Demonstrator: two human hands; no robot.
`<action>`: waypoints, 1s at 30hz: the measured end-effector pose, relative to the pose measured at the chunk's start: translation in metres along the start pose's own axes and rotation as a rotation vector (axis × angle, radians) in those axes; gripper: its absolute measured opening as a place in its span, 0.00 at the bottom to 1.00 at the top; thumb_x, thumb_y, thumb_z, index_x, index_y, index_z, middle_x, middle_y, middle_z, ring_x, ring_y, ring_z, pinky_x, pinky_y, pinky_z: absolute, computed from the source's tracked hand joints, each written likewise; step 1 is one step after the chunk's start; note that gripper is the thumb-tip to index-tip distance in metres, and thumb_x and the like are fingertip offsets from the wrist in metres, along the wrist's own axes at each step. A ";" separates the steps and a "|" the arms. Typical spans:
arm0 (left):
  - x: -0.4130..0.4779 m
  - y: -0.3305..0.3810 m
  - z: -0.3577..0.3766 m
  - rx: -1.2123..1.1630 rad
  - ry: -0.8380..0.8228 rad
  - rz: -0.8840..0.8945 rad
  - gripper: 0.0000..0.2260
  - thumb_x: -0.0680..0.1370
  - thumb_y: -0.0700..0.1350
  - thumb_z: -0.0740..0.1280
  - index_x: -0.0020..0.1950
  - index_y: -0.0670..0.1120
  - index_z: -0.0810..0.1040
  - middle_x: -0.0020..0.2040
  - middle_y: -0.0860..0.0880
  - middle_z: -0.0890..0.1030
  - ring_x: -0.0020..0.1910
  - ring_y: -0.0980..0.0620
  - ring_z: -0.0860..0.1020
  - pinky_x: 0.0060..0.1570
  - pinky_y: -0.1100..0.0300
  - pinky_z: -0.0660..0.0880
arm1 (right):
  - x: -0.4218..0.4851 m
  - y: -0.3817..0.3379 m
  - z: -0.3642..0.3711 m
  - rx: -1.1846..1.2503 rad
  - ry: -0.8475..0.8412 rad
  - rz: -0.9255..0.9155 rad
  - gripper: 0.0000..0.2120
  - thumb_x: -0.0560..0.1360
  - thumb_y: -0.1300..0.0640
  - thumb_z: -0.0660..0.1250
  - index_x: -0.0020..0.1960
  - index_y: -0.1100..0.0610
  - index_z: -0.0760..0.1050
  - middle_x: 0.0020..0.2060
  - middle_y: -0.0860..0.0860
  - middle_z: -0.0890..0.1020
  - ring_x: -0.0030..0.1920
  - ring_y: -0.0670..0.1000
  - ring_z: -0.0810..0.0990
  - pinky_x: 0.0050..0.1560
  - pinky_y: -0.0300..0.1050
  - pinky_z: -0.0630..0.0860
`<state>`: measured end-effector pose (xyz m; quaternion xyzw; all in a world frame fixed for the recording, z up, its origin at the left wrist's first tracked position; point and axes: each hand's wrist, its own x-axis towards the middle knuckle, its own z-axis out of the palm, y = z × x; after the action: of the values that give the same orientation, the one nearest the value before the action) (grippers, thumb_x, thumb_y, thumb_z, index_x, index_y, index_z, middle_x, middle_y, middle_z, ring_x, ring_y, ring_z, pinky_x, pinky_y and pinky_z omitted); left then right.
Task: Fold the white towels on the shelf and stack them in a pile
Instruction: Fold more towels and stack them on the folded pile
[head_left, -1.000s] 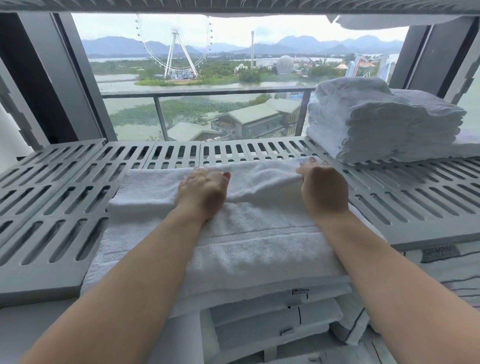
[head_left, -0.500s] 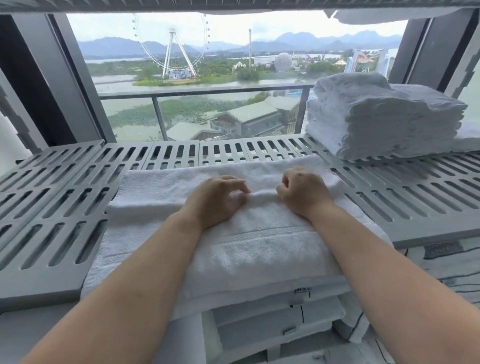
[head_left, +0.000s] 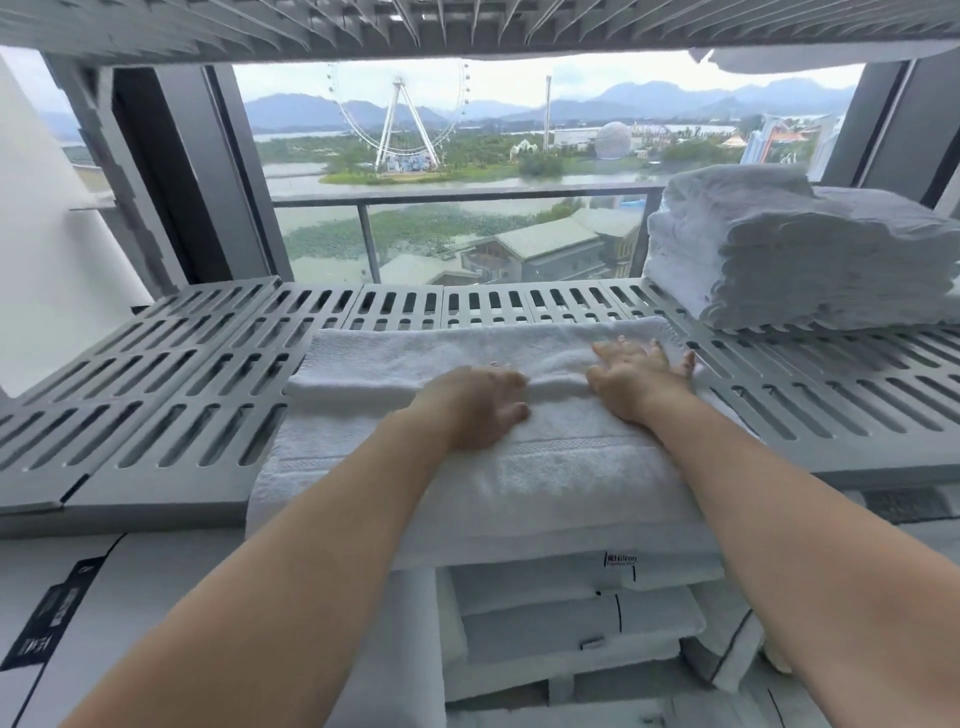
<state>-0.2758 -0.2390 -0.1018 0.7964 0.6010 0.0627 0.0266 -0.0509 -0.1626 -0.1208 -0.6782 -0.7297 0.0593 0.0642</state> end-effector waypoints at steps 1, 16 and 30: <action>-0.006 0.005 0.001 -0.010 -0.021 -0.001 0.26 0.82 0.61 0.58 0.79 0.56 0.62 0.77 0.49 0.69 0.74 0.46 0.68 0.72 0.47 0.65 | -0.005 0.000 -0.002 0.028 0.034 -0.026 0.27 0.79 0.39 0.47 0.77 0.44 0.59 0.79 0.51 0.60 0.78 0.59 0.56 0.74 0.69 0.44; -0.119 0.054 0.046 0.350 0.084 -0.163 0.54 0.70 0.68 0.71 0.81 0.55 0.36 0.82 0.43 0.45 0.81 0.40 0.47 0.77 0.37 0.49 | -0.139 0.010 0.027 0.071 0.498 -0.676 0.19 0.78 0.45 0.61 0.64 0.52 0.78 0.60 0.50 0.82 0.60 0.54 0.78 0.62 0.52 0.72; -0.153 0.065 0.070 0.464 0.371 -0.128 0.28 0.79 0.40 0.49 0.81 0.44 0.60 0.75 0.38 0.68 0.75 0.36 0.66 0.69 0.31 0.63 | -0.174 0.018 0.070 -0.209 0.601 -0.658 0.37 0.71 0.53 0.65 0.78 0.55 0.59 0.73 0.59 0.67 0.74 0.63 0.64 0.72 0.65 0.59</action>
<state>-0.2460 -0.4014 -0.1739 0.7165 0.6430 0.0664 -0.2622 -0.0331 -0.3344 -0.1951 -0.4004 -0.8573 -0.2377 0.2195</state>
